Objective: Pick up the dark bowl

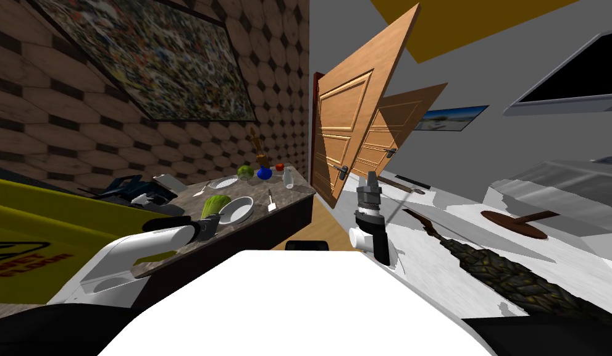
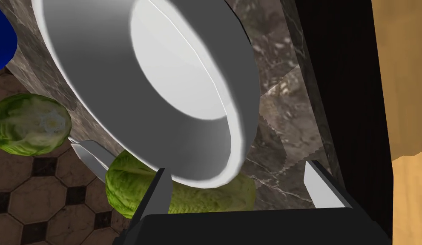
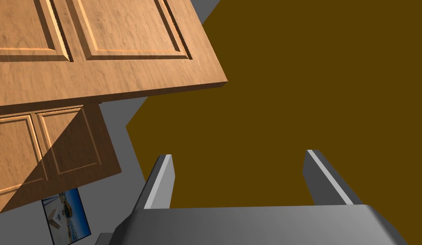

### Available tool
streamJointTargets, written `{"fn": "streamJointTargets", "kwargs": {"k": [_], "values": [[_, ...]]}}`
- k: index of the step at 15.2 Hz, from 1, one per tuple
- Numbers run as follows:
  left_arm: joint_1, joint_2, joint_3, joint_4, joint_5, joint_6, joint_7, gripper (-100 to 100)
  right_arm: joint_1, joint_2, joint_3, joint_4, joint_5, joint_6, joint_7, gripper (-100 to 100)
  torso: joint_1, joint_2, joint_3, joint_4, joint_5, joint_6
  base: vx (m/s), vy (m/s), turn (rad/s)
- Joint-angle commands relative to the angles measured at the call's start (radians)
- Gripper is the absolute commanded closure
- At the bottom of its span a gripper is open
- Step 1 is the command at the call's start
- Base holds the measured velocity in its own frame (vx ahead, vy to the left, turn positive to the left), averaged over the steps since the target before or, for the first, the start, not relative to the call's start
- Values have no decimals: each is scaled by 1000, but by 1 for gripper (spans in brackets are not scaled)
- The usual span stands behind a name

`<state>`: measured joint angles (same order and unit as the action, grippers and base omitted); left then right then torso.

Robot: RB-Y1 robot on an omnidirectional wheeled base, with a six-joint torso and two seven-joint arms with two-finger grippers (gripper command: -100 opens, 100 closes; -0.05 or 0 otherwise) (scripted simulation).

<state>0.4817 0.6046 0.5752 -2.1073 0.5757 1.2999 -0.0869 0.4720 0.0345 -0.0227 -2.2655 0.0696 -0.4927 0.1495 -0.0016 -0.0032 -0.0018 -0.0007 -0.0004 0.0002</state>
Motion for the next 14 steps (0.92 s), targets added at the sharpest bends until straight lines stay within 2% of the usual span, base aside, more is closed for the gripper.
{"fn": "streamJointTargets", "kwargs": {"k": [1,2,3,5,6,7,8,11,14], "values": [[0,2,12,4,13,50,1,-100,0,0,0,0,0,0,0,0,0,0,0,0,0,0,53,-22,-38],[0,2,12,4,13,58,1,-100,0,0,0,0,0,0,0,0,0,0,0,0,0,0,41,-16,-11],[-3,7,28,11,32,89,3,-100,0,0,0,0,0,0,0,0,0,0,0,0,0,0,48,-26,-27],[-3,7,28,11,32,111,3,-100,0,0,0,0,0,0,0,0,0,0,0,0,0,0,44,-22,-23],[-6,11,43,18,49,144,5,-100,0,0,0,0,0,0,0,0,0,0,0,0,0,0,43,-13,-36],[-6,11,43,18,49,161,5,-100,0,0,0,0,0,0,0,0,0,0,0,0,0,0,50,-17,-40],[-6,11,43,18,49,161,5,-100,0,0,0,0,0,0,0,0,0,0,0,0,0,0,36,-19,-14],[-11,17,68,30,80,231,8,-100,0,0,0,0,0,0,0,0,0,0,0,0,0,0,47,-16,-34],[-14,20,79,35,93,286,9,-100,0,0,0,0,0,0,0,0,0,-2,-1,0,0,0,67,-23,-36]]}}
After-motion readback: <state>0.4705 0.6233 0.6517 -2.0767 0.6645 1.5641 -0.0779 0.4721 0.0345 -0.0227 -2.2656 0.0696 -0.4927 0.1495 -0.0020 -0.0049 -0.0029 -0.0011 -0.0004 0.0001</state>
